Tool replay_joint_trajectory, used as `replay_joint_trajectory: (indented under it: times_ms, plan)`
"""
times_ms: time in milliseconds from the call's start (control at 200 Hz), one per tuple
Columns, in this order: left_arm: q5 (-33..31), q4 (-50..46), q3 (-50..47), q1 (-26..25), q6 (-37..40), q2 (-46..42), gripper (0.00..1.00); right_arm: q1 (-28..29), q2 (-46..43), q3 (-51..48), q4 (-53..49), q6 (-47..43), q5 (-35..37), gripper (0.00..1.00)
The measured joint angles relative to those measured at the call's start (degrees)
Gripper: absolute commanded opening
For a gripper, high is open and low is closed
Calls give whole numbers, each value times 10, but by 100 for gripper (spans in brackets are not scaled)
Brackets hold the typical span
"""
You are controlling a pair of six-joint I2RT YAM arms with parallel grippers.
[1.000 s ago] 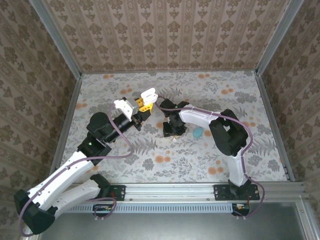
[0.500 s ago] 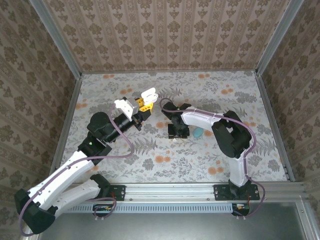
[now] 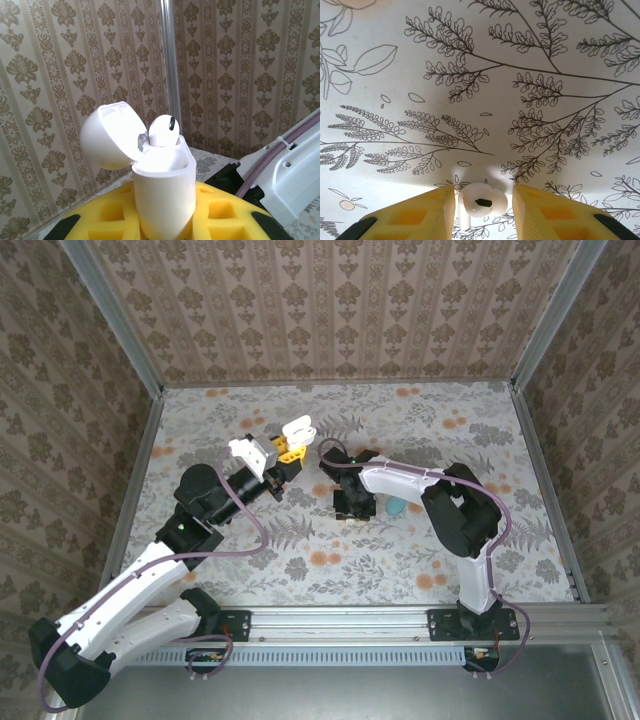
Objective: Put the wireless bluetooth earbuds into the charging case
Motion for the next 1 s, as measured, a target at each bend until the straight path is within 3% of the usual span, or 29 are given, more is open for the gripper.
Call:
replay_joint_trajectory:
  times_ms: [280, 560, 1000]
  plan:
    - [0, 0, 0, 0, 0, 0, 20, 0, 7, 1, -2, -1, 0, 30]
    - [0, 0, 0, 0, 0, 7, 20, 1, 12, 7, -9, -9, 1, 34]
    - [0, 2, 0, 0, 0, 19, 21, 1, 11, 10, -7, -31, 5, 30]
